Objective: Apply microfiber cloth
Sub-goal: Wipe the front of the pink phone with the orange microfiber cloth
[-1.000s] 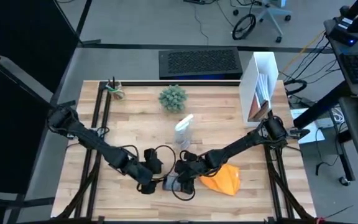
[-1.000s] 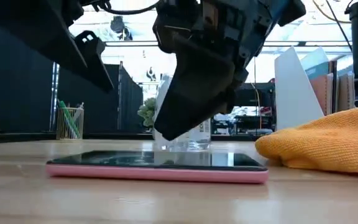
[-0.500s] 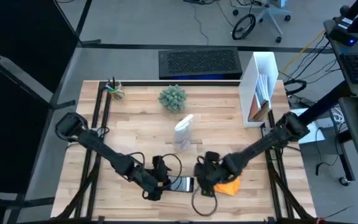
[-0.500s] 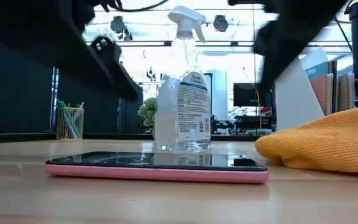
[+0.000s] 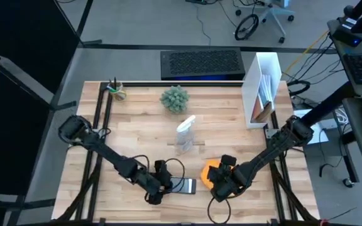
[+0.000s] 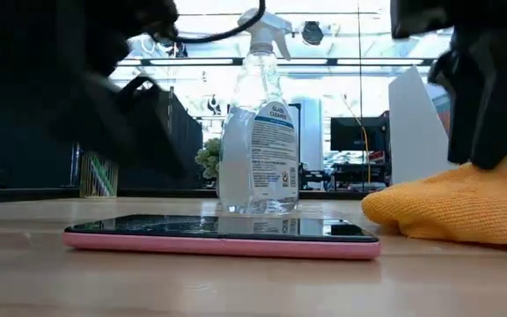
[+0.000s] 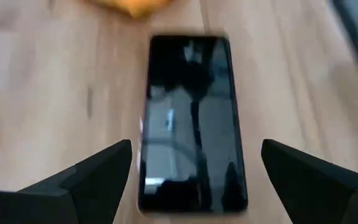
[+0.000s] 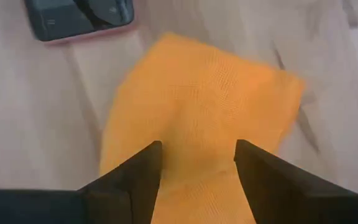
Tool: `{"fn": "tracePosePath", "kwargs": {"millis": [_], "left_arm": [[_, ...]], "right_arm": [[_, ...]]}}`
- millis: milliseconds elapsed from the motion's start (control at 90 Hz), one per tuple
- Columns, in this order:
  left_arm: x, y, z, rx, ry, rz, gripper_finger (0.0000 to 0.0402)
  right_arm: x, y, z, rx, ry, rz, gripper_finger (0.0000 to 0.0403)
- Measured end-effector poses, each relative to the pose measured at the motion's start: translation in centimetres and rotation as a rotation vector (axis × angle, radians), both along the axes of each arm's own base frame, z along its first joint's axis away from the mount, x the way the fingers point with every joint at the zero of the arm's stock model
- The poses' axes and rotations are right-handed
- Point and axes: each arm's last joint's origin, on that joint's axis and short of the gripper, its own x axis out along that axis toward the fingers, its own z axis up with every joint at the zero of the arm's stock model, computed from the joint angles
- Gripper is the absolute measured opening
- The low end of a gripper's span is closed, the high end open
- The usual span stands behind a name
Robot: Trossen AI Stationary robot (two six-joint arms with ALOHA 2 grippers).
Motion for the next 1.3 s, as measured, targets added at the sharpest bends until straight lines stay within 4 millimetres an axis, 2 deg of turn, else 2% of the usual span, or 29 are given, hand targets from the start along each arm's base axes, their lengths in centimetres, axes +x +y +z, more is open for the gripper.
{"fn": "tracePosePath", "kwargs": {"millis": [189,344,489,589,733,833,911,1078,1222,1300], "left_arm": [[-0.3,-0.2,-0.1,0.001,0.0,-0.01,0.0257],[-0.6,-0.7,-0.2,-0.003,-0.006,-0.029,0.0183],[-0.7,-0.5,-1.6,0.004,0.002,-0.022,0.0127],[-0.4,-0.4,-2.2,0.012,0.001,-0.009,0.01],[-0.2,-0.5,-2.8,0.019,0.006,0.012,0.0074],[-0.2,-0.4,-2.8,0.027,0.009,0.006,0.0061],[-0.3,-0.4,-2.9,0.033,0.011,0.008,0.0054],[-0.2,-0.4,-2.9,0.036,0.005,0.004,0.0047],[0.0,-0.5,-2.9,0.03,-0.017,0.002,0.0047],[0.0,-0.4,-2.9,0.03,-0.017,0.003,0.0047]], "right_arm": [[-1.0,-0.5,-3.0,0.06,-0.034,-0.055,0.0145],[-2.1,-0.7,-5.0,0.115,-0.088,-0.073,0.0083],[-2.5,-0.5,-5.6,0.127,-0.116,-0.075,0.0016],[-2.1,0.0,-5.1,0.138,-0.129,-0.051,0.0008],[0.2,1.7,-2.9,0.179,-0.258,0.022,0.0003],[2.5,3.0,-0.3,0.193,-0.452,0.091,0.0002],[4.3,3.2,0.6,0.161,-0.56,0.138,0.0001],[8.8,2.7,0.0,0.124,-0.675,0.227,0.0001],[12.0,1.1,-1.8,0.059,-0.676,0.254,0.0],[13.0,0.5,-3.0,0.115,-0.638,0.294,0.0]]}}
